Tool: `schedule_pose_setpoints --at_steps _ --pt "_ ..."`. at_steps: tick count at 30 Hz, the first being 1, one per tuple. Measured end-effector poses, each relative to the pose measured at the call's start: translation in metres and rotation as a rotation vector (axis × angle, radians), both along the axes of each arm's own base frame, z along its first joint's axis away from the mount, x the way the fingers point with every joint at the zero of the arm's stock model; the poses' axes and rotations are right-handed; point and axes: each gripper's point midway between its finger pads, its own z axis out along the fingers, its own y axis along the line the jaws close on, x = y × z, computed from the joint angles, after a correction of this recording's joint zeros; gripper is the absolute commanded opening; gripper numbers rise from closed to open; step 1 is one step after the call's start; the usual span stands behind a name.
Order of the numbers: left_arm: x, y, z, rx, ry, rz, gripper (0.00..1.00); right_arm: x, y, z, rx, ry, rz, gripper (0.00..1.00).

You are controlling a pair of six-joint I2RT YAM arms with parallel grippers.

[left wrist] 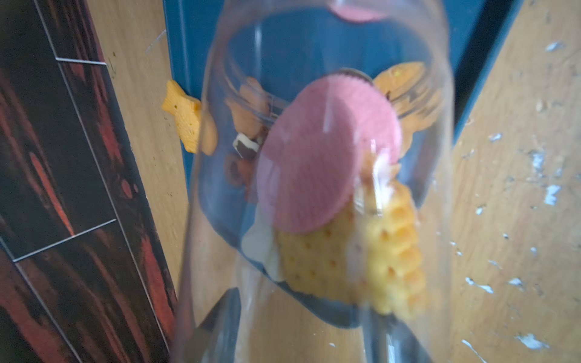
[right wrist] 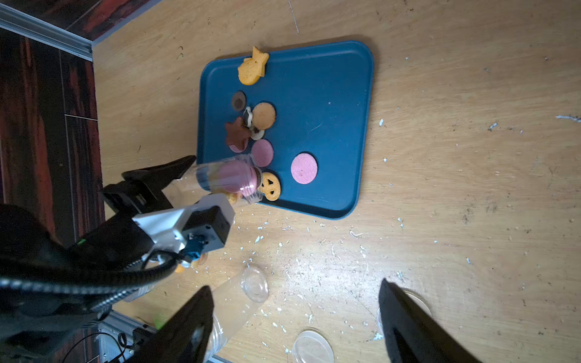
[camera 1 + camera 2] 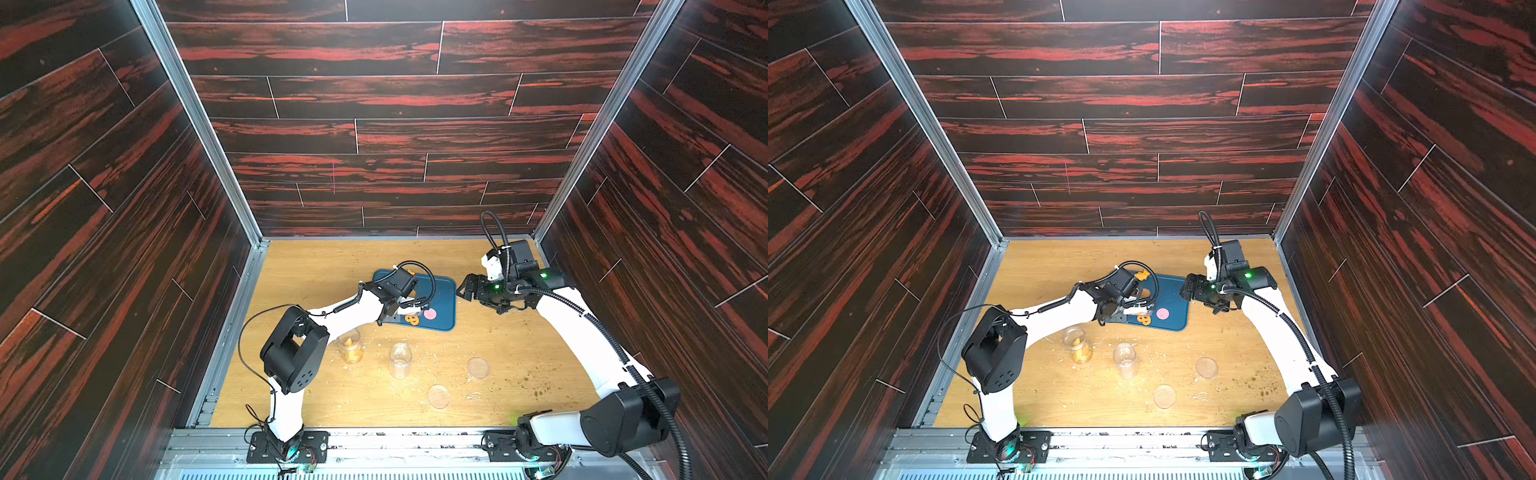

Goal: Pour the cookies out of the jar
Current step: Pour the cookies in the jar onto the tray.

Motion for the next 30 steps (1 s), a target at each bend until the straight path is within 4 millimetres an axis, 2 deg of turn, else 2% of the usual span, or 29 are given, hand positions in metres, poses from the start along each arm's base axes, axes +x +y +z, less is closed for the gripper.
schedule_pose_setpoints --at_steps 13,20,24,28,30 --pt "0.010 -0.013 0.017 -0.073 -0.032 0.015 0.31 0.000 0.000 0.000 0.000 -0.002 0.000 0.86" --pt "0.008 -0.012 0.014 -0.074 -0.022 0.019 0.31 0.001 0.001 0.001 0.002 -0.011 0.009 0.86" --pt "0.007 -0.013 0.013 -0.077 -0.022 0.022 0.31 -0.001 0.011 0.015 0.063 -0.106 0.070 0.86" --pt "0.001 -0.010 0.006 -0.065 -0.002 0.018 0.31 -0.021 0.020 0.036 0.135 -0.273 0.186 0.84" --pt "0.001 -0.014 0.008 -0.076 -0.001 0.018 0.31 -0.033 0.025 0.045 0.158 -0.345 0.257 0.84"
